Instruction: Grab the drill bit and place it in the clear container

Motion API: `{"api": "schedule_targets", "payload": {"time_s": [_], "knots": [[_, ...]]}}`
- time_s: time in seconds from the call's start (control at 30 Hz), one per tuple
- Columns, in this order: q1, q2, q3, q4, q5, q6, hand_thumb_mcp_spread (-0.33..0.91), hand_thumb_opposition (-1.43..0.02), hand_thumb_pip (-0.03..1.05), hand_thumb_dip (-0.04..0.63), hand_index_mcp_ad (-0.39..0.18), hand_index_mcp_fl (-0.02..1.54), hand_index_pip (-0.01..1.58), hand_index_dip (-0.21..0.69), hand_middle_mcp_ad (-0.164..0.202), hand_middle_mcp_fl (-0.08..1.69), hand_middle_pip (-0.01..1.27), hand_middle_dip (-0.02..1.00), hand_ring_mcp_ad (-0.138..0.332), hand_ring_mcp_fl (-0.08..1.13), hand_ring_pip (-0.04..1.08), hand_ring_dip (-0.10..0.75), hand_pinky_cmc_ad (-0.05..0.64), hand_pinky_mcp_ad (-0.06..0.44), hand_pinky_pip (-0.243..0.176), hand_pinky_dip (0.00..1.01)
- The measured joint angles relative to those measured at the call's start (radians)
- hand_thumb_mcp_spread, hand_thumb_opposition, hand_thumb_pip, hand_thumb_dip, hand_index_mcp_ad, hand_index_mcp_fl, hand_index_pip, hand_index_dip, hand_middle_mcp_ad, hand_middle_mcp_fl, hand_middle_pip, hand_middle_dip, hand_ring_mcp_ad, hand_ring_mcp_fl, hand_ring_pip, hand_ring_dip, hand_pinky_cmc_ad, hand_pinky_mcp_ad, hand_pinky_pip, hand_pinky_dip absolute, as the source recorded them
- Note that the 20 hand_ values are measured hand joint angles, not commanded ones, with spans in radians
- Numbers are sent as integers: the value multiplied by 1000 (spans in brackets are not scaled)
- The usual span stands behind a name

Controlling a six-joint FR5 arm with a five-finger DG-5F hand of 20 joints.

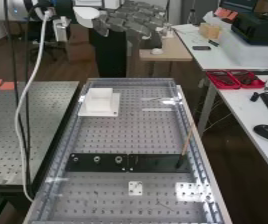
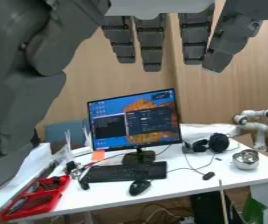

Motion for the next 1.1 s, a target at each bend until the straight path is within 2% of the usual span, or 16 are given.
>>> {"api": "schedule_targets", "payload": {"time_s": [0.2, 0.37, 0.83, 1.1], "knots": [[4, 1, -6, 7, -10, 1, 185, -836, 276, 52, 44, 79, 101, 30, 126, 73, 171, 89, 279, 61, 101, -35, 346, 241, -75, 208], [9, 5, -9, 9, 37, 2, 185, -836, 276, 52, 56, 79, 101, 33, 134, 73, 171, 89, 279, 61, 98, -35, 346, 244, -75, 208], [10, 12, -8, 4, 12, 3, 185, -840, 276, 52, 52, 79, 101, 35, 131, 73, 169, 89, 279, 61, 98, -35, 346, 241, -75, 208], [32, 17, -9, -1, 100, 3, 185, -840, 276, 52, 56, 79, 101, 35, 134, 75, 169, 89, 279, 61, 101, -35, 346, 244, -75, 208]]}}
